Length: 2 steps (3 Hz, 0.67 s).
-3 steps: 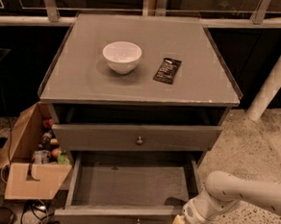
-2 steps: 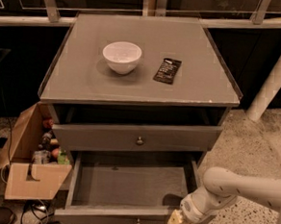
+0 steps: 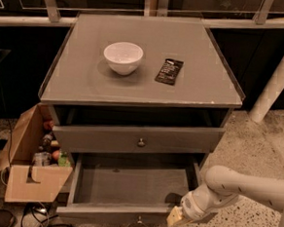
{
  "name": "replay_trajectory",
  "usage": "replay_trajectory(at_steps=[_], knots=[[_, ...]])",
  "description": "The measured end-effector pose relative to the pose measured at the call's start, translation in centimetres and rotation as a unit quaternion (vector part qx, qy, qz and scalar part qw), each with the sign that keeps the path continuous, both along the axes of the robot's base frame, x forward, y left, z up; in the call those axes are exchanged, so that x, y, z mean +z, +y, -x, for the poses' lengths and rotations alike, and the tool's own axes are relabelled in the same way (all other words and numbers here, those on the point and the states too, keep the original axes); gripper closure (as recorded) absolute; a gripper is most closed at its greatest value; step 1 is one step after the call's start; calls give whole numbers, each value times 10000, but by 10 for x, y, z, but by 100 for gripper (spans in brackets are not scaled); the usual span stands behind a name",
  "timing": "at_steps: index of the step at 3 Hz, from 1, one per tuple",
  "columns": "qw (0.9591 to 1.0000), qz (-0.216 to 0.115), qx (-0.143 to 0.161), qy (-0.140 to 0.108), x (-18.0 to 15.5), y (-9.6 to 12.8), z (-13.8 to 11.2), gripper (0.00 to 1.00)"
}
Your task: Close middle drawer
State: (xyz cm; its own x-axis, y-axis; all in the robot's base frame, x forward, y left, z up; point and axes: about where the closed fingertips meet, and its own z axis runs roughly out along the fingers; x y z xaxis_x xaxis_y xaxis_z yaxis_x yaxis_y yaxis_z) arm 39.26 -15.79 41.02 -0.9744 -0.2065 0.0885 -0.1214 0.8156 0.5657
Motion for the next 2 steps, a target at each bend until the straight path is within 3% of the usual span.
replay_trajectory(at_steps=[1, 2], knots=[[9999, -50, -53, -72, 3, 5, -7, 100], [9983, -242, -276, -451, 23, 20, -40, 100]])
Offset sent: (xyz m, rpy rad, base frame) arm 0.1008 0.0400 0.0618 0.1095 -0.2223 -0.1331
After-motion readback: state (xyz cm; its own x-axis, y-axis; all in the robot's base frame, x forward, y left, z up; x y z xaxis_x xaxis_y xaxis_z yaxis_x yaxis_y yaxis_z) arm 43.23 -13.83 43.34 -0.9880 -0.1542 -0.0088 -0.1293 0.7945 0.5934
